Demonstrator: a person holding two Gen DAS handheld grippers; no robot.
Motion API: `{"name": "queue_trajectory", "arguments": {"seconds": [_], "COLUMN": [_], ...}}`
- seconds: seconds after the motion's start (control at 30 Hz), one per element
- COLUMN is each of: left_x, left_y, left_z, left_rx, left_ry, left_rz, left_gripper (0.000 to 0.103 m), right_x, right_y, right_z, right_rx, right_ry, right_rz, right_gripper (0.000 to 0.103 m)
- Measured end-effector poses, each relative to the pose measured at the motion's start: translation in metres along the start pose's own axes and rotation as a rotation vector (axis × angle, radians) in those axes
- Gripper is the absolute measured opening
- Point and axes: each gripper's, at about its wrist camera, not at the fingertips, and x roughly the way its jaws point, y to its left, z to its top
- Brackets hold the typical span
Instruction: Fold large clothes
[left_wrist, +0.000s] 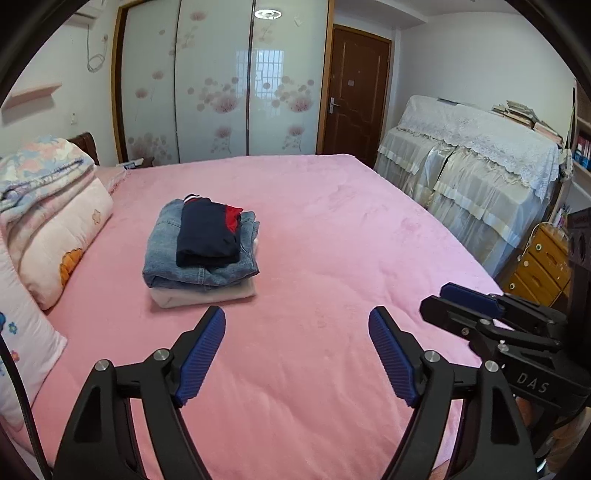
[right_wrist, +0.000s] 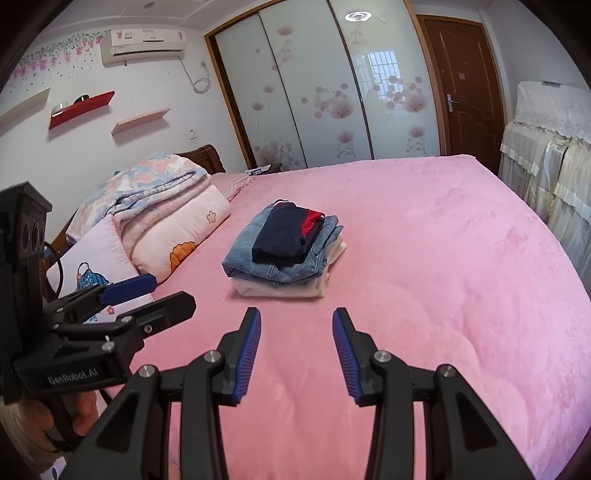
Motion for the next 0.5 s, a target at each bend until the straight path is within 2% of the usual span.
{"name": "queue_trajectory", "arguments": {"seconds": [0.1,0.17,0.2,0.3,0.33,0.4,0.5], "left_x": [-0.010,-0.013,-0.016,-0.021,-0.022,-0.024,-0.029], "left_y": [-0.009,-0.012,-0.013,-0.017,-0.019,-0.024,-0.029], "left_z": [-0.009,-0.015,-0.019,-0.029,-0.033,-0.042,-0.057], "left_rx": [-0.014,-0.033,-0.046,-0.074,-0.081,-0.092,-0.119], "left_ry": [0.004,0.014,0.013,0.021,0.028,0.036,0.039], "left_rz": [0.063,0.092,0.101,0.156,0.173,0.187,0.188], "left_gripper": [0.086,0.086,0.086,0.086,0.087,0.093,0.094], "right_x": [-0.013,-0.023,-0.026,-0.041,-0.046,-0.052,-0.058], "right_y": [0.000,0.000,-0.001,-0.004,-0.006,-0.008,-0.012], "right_z": [-0.008,-0.014,-0.017,-0.028,-0.033,-0.042,-0.054], "right_rx": [0.003,-0.006,-0.009,0.003,0.011,0.026,0.054], "right_ry": [-0.007,-0.015,-0.018,-0.050,-0.066,-0.074,-0.064], "right_rz": [-0.013,-0.045,-0.061,-0.115,-0.129,-0.142,-0.155], "right_gripper": [0.041,0.041,0.043,0.063,0.067,0.068,0.068]}}
